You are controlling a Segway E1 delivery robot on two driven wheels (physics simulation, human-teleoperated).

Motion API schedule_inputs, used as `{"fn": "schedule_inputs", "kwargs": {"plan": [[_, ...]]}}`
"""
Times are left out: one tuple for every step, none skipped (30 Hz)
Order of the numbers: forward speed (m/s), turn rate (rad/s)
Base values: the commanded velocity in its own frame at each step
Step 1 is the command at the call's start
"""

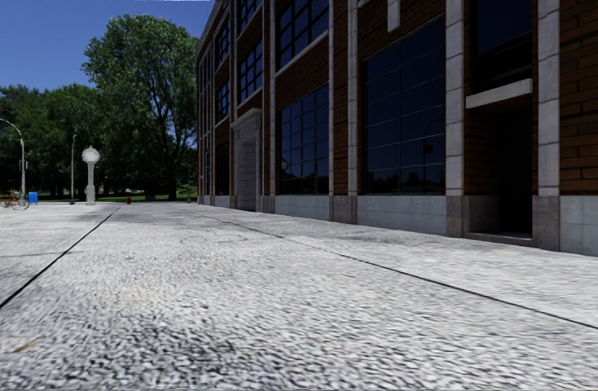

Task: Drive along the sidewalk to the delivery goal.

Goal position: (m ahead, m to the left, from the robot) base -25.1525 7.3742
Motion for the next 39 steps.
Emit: {"fn": "schedule_inputs", "kwargs": {"plan": [[1.88,0.39],[1.87,0.0],[1.87,0.0],[1.87,0.0],[1.87,0.0],[1.87,0.0],[1.87,0.0],[1.87,0.0],[1.87,0.0],[1.87,0.0],[1.87,0.0],[1.87,0.0],[1.87,0.0],[1.87,0.0],[1.87,0.0],[1.87,0.0],[1.87,0.0],[1.87,0.0],[1.87,0.0],[1.87,0.0],[1.87,0.0],[1.87,0.0],[1.87,0.0],[1.89,0.0],[2.0,0.0],[2.0,0.0],[2.0,0.0],[2.0,0.0],[2.0,0.0],[2.0,0.0],[2.0,0.0],[2.0,0.0],[2.0,0.0],[1.99,0.0],[1.99,0.0],[1.99,0.0],[1.99,0.0],[1.99,0.0],[1.99,0.07]]}}
